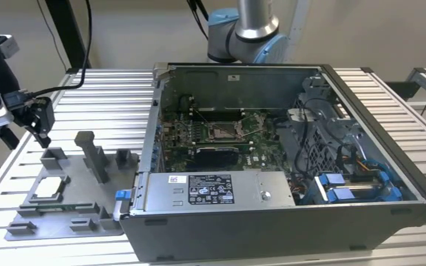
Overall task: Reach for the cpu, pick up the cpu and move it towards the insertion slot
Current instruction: 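Pick up the cpu and move it towards the insertion slot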
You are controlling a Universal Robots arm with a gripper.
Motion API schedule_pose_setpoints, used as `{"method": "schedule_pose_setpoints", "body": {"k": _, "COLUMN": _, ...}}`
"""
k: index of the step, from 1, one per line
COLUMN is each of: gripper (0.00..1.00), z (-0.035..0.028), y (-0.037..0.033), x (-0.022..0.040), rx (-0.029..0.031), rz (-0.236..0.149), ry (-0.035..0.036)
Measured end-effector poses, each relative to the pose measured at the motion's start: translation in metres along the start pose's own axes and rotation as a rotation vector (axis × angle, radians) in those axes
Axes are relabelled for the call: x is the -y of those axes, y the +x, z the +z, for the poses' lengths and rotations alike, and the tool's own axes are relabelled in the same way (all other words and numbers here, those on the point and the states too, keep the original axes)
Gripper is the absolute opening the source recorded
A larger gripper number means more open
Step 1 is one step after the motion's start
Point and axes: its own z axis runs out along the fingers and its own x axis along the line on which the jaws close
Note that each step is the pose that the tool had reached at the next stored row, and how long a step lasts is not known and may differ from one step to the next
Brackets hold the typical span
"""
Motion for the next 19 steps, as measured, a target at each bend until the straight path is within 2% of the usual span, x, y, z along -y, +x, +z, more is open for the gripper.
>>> {"method": "schedule_pose_setpoints", "body": {"k": 19, "gripper": 1.0, "z": 0.0147, "y": 0.0052, "x": 0.0005, "rx": 0.0, "rz": 0.0, "ry": 0.0}}
